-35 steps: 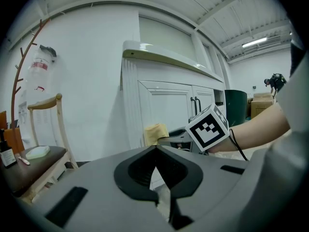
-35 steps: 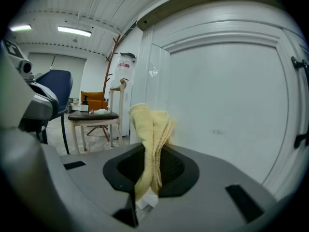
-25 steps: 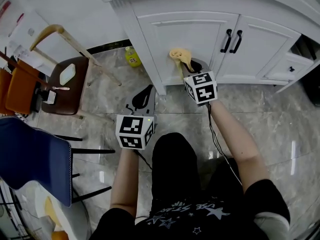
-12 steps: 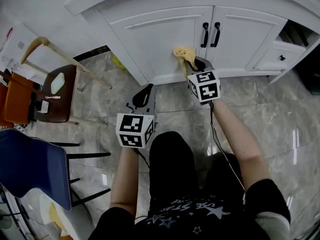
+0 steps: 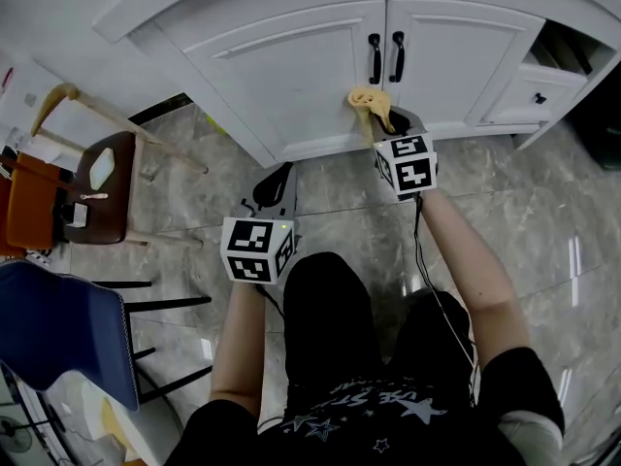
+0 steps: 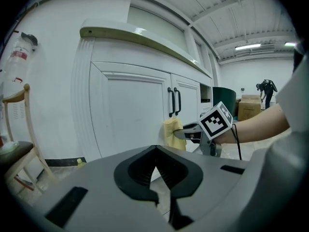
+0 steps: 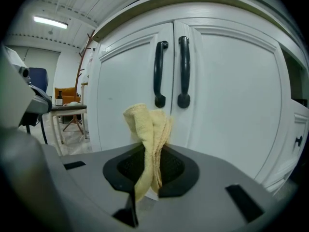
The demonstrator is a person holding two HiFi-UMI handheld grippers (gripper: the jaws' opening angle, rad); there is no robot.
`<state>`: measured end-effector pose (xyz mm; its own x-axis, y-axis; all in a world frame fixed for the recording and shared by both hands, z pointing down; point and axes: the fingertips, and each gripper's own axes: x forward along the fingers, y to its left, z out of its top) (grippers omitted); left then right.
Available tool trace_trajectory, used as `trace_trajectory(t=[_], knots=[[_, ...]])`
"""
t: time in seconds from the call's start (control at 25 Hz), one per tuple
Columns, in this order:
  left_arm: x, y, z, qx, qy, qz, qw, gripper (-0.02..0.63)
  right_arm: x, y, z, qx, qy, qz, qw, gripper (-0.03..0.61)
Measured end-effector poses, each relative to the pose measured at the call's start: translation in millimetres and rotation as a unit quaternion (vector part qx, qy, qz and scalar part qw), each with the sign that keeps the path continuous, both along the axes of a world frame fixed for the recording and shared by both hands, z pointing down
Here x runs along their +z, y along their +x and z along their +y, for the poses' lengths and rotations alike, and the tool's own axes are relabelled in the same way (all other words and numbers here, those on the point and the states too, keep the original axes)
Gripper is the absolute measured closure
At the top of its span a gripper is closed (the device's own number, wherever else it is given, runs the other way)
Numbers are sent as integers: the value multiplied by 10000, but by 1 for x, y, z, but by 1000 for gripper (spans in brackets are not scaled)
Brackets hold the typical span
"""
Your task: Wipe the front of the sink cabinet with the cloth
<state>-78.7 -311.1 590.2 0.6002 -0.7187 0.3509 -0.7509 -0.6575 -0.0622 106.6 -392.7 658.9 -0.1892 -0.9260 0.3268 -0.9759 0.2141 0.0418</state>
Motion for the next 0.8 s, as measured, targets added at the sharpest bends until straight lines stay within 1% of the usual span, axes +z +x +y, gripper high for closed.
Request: trace_trajectory(t=[0.16,0.28,0.36,0.48,0.6,0.8], knots=[[3,-4,-3,-91,-40,58,9999,598,7,11,4,166,-63,-129,9998,515],[10,-13,-2,-178,-114,93,9997,598,9,10,8,130,-99,-164,9997,515],[20,-25,1,-259,-245,103,9993,598,9,2,10,42,-86,-180,9998,515],[31,-45,2,-433,-389,125,9982,598,10,-19,11,-122,-51,-223,9997,515],[31,-66,-3,-638,-350,168,9972,598,12,-46,9,-299,-11,-312,9991,515],[31,-109,-4,-963,-315,252,9945,598,25,-108,0,-737,5,-414,9964,515]])
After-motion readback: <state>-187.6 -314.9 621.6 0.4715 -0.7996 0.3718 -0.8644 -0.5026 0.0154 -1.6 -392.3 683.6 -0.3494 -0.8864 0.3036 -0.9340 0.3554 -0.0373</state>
